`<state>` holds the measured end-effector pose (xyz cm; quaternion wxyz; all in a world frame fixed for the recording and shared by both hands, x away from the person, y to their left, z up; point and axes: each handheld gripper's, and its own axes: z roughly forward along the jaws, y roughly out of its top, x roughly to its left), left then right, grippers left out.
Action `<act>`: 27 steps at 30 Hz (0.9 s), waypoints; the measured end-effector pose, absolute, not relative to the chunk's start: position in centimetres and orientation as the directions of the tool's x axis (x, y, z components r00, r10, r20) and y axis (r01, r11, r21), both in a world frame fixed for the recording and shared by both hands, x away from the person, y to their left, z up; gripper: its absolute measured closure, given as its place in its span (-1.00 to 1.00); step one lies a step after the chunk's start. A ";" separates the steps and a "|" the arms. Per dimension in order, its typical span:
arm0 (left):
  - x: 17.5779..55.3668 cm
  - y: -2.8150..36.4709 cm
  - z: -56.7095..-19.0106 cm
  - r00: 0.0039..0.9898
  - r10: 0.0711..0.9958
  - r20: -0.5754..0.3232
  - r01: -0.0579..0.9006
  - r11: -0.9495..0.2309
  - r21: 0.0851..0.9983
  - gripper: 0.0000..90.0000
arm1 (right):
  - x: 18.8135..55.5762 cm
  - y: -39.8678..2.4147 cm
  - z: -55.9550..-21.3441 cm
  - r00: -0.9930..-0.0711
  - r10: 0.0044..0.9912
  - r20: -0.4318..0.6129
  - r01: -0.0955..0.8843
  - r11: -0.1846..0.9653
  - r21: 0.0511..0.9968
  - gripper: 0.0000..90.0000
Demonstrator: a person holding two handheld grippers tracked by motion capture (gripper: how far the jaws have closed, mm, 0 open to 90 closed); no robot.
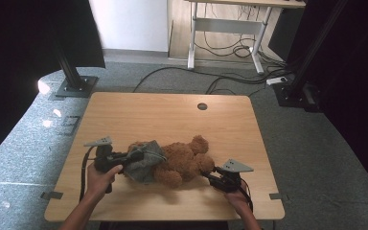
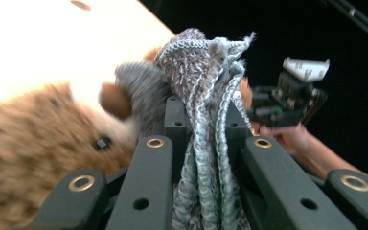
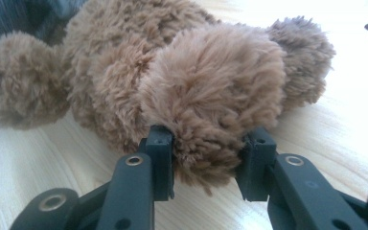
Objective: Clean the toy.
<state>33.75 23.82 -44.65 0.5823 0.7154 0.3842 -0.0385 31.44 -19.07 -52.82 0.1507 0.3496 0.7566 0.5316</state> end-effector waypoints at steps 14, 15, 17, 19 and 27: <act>33.5 23.5 -48.5 0.668 0.459 -0.586 0.700 -0.120 0.704 0.73 | 31.0 -18.8 -53.6 -0.740 0.656 0.148 0.410 0.265 0.873 0.45; 33.5 23.4 -48.8 0.668 0.456 -0.588 0.703 -0.127 0.700 0.73 | 30.9 -18.7 -53.6 -0.740 0.656 0.148 0.412 0.268 0.871 0.45; 33.5 23.0 -49.3 0.667 0.454 -0.590 0.708 -0.139 0.693 0.73 | 31.0 -18.7 -53.7 -0.740 0.656 0.148 0.415 0.273 0.868 0.45; 33.5 22.4 -50.0 0.667 0.460 -0.585 0.713 -0.167 0.681 0.73 | 31.1 -18.5 -53.7 -0.738 0.659 0.145 0.424 0.286 0.859 0.46; 35.5 21.8 -51.1 0.630 0.512 -0.584 0.734 -0.148 0.663 0.73 | 32.4 -17.3 -53.7 -0.712 0.696 0.098 0.423 0.313 0.850 0.49</act>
